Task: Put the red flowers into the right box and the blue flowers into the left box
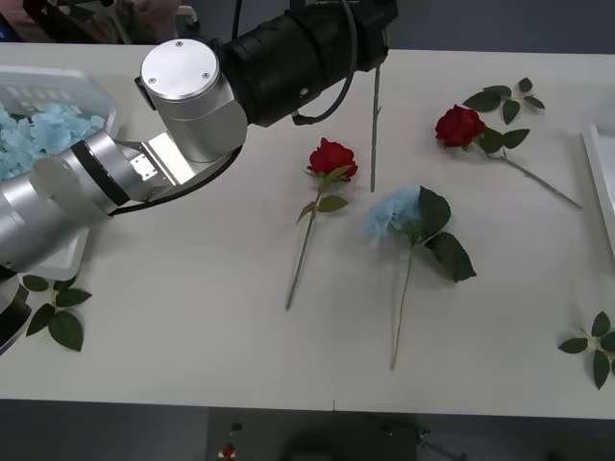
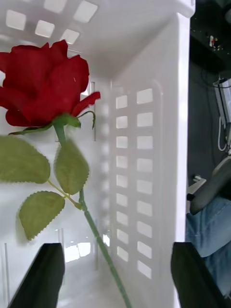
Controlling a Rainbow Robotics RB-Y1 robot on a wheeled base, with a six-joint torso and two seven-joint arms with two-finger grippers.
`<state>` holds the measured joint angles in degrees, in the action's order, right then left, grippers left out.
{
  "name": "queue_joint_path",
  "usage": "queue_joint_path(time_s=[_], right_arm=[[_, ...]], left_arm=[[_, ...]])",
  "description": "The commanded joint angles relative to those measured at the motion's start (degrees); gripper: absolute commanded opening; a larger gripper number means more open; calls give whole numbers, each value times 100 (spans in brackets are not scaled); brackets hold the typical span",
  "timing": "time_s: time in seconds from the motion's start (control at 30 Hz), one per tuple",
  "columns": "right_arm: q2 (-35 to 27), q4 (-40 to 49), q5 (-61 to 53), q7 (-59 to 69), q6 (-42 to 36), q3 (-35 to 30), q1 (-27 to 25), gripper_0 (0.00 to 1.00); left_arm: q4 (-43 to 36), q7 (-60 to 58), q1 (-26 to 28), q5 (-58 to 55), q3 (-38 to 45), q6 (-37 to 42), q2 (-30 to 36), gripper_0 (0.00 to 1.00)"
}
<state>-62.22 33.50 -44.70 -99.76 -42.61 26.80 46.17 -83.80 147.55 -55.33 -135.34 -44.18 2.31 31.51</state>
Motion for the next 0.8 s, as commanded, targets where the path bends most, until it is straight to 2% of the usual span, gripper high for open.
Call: queue_joint_path(time_s=[0.03,0.23,0.3,0.37,0.47,0.63,0.8], right_arm=[[0,192,-786,-571,-177,-131,190,73],[-80,1132,-2456,-1520,-1355,-667,120,75],[-167,1809,-3300,-1758,-1742,-975,-126,75],[-273,2433,-4020,-1863,-1794,-1177,-442,75],[-326,3470,-4715,-1881,-1715,-1599,-1084,75],[-317,4964,-5796,-1854,-1109,-2109,-2174,75],[52,6186,-6771,-1907,-459,-2373,-3088,75]], left_arm=[[-189,275,-154,25,23,-55,101,0],[-189,275,-154,25,23,-55,101,0],[-189,275,-154,25,23,-55,101,0],[-189,275,-154,25,23,-55,101,0],[-189,275,-154,25,23,-55,101,0],[-189,275,-154,25,23,-55,101,0],[-189,275,-154,25,23,-55,101,0]])
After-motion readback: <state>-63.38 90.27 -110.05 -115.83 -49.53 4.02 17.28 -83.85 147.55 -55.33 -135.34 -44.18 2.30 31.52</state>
